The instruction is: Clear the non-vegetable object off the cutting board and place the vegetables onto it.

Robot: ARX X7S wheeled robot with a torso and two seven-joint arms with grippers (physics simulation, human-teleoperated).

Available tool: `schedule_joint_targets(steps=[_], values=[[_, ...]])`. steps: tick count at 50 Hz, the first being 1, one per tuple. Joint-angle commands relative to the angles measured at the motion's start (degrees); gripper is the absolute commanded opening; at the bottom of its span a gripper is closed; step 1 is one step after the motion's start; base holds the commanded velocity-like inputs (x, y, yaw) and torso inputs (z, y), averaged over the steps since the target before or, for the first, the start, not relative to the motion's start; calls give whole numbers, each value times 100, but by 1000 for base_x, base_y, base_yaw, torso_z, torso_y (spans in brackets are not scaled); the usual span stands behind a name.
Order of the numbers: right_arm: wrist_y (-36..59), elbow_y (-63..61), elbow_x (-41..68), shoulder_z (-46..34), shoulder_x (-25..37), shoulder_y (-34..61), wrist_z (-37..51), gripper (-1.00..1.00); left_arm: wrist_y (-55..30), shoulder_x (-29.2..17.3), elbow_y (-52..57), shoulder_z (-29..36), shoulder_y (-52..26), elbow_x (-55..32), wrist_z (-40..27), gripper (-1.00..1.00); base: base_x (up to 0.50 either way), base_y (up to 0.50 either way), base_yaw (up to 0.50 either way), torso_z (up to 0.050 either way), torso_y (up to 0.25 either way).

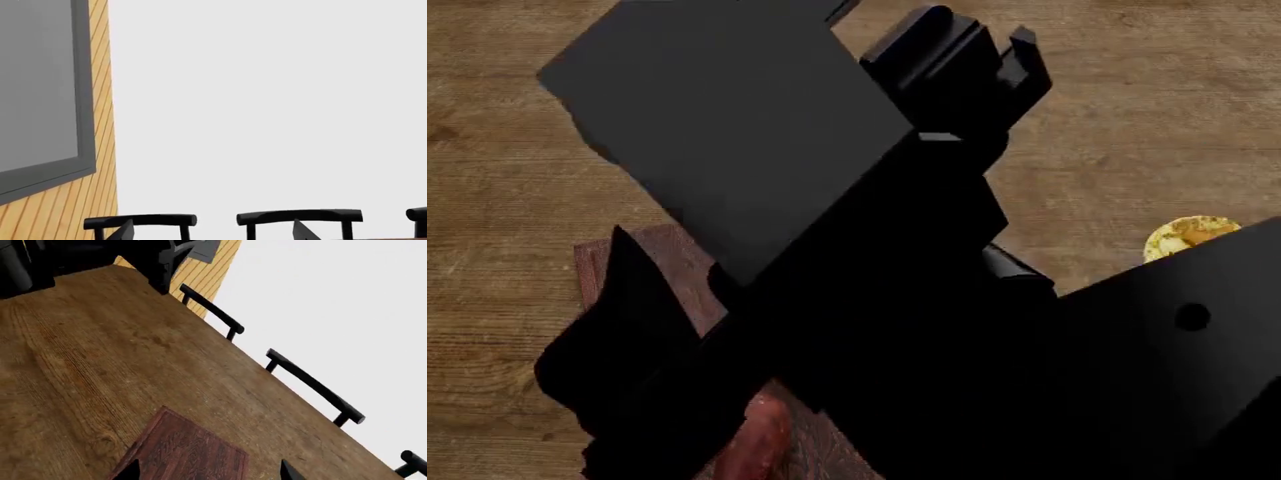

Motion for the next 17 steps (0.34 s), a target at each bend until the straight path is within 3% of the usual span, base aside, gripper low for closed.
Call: schedule_joint_targets(steps=[1,7,12,17], values=[[-564,-927,1167,70,126,847,1236,100,-282,-52,448,-203,89,-298,-116,100,0,0,0,0,0],[-1024,-1335,2098,27,24,1725,1923,100,-287,-98,499,-247,153,-342,-104,100,0,0,0,0,0],[-1924,-1700,2733,582,-204,2273,2061,100,-311,-111,511,-274,140,-372,-114,100,0,0,0,0,0],[-2488,-2030,3216,626,-404,2751,2493,100,-348,-120,548,-306,128,-413,-138,100,0,0,0,0,0]])
